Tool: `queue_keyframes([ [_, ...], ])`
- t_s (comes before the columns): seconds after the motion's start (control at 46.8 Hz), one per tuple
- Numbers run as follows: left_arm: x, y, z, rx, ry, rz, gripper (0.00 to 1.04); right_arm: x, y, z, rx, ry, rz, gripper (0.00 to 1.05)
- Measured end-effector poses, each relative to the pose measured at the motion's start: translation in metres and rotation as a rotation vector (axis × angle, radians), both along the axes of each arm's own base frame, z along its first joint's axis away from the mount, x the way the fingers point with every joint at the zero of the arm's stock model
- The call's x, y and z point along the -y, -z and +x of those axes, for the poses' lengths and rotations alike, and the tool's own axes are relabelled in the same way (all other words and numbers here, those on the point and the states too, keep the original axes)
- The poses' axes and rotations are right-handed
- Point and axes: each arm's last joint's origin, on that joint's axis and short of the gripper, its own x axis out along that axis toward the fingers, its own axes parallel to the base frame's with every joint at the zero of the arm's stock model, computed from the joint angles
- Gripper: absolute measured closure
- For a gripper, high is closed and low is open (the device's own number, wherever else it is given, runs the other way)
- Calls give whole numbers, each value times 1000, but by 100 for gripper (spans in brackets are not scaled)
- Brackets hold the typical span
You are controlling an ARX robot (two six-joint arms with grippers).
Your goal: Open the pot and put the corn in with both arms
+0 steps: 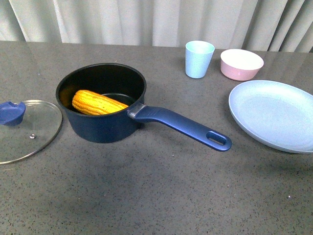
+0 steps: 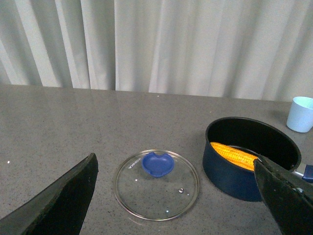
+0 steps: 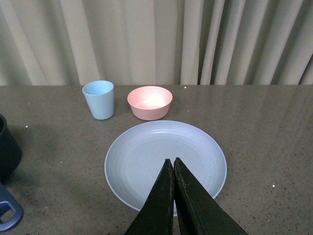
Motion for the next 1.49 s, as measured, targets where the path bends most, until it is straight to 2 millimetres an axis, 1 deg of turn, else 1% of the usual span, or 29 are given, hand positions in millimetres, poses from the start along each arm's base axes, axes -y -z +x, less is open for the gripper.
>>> queue_keyframes([
  [0.149,0,0,0,0,0,0,9,0,5,-6,15,0,0,103],
  [0.94,0,0,0,0,0,0,9,0,0,-27,35,1,0,103],
  [1.431,0,0,0,0,0,0,9,0,1,-36,34,1,0,103],
  [1.495,0,0,0,0,0,0,9,0,5,-42,0,0,0,103],
])
